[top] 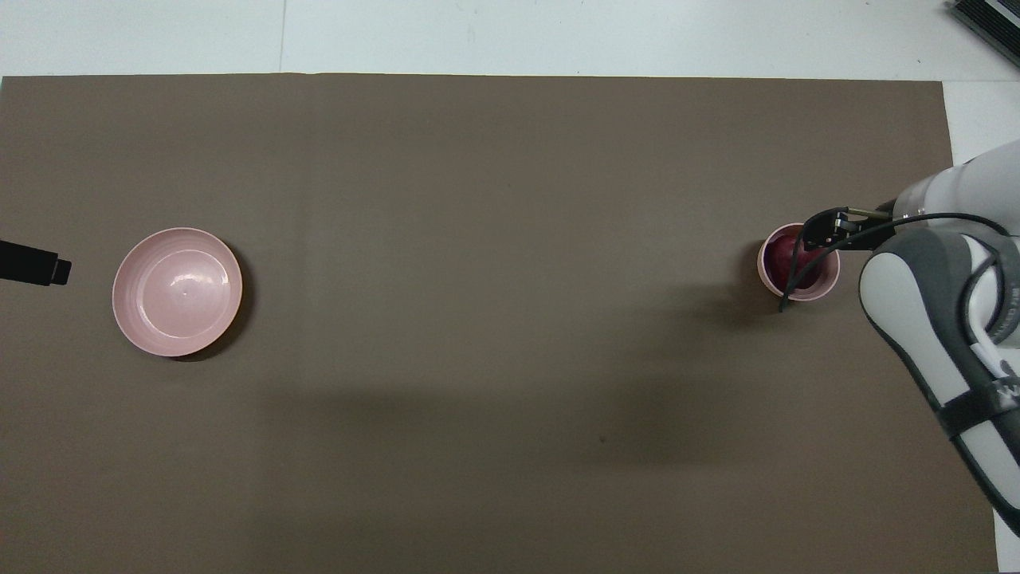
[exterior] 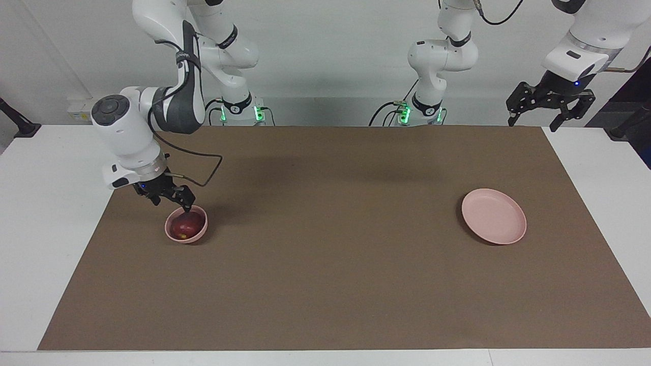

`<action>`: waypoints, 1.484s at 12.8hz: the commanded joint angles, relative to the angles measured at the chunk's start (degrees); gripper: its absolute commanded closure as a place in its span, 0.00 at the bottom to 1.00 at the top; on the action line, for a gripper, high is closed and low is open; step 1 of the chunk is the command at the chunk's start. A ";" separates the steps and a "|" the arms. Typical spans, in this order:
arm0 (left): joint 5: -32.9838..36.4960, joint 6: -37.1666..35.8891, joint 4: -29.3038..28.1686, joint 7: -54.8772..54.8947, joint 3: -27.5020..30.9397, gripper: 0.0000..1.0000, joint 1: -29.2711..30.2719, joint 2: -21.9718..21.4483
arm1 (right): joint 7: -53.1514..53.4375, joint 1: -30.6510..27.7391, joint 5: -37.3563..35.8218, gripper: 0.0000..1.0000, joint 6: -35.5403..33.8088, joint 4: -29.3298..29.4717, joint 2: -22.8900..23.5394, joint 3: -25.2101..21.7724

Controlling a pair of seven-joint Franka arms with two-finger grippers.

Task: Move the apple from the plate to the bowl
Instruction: 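Open the right gripper and draw it back from the cup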

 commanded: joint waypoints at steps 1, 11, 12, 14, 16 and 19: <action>-0.16 -1.20 0.72 -0.33 0.55 0.00 -0.29 -0.25 | -1.78 0.30 -0.12 0.00 -10.55 4.88 -2.72 1.11; -0.16 -1.20 0.72 -0.33 0.55 0.00 -0.29 -0.25 | -4.25 -0.22 3.66 0.00 -28.33 10.94 -13.55 2.17; -0.16 -1.11 0.72 -0.33 0.55 0.00 -0.29 -0.25 | -4.33 -0.22 3.66 0.00 -28.95 11.39 -13.55 2.26; -0.16 -1.11 0.72 -0.33 0.55 0.00 -0.29 -0.25 | -4.07 0.39 3.31 0.00 -29.04 11.31 -13.55 2.43; -0.16 -1.20 0.72 -0.33 0.55 0.00 -0.29 -0.25 | -4.07 0.48 3.13 0.00 -29.22 11.48 -13.46 2.79; -0.16 -1.11 0.72 -0.33 0.55 0.00 -0.29 -0.25 | -4.85 0.48 2.08 0.00 -30.54 14.29 -11.88 2.87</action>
